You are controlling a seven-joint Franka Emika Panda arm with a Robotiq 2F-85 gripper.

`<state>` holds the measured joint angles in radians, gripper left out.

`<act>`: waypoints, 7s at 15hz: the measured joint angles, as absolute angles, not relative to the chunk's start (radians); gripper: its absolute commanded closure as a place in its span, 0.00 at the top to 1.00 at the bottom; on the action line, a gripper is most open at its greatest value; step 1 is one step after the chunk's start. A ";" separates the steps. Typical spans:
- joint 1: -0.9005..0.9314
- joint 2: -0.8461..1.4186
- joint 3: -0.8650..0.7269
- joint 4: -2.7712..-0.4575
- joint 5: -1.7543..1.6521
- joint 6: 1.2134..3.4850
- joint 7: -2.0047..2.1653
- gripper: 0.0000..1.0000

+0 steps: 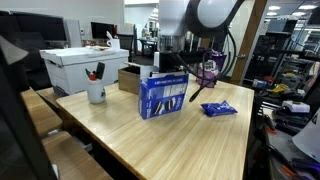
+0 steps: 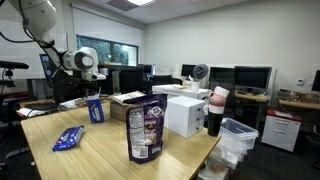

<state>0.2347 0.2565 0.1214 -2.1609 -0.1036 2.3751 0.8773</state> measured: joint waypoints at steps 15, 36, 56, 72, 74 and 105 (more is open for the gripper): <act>0.241 0.290 0.122 -2.161 -0.049 2.376 0.872 0.53; 0.260 0.152 0.158 -2.085 -0.049 2.128 0.863 0.07; 0.164 0.011 0.128 -2.048 0.128 1.918 0.567 0.06; 0.210 0.008 0.200 -2.136 -0.692 1.806 1.084 0.06; 0.232 0.022 0.223 -2.162 -0.741 1.729 1.165 0.06; 0.263 0.278 0.167 -1.899 -0.682 1.415 1.279 0.06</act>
<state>0.2626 0.2781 0.1673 -1.8991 -0.6823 1.4146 1.2790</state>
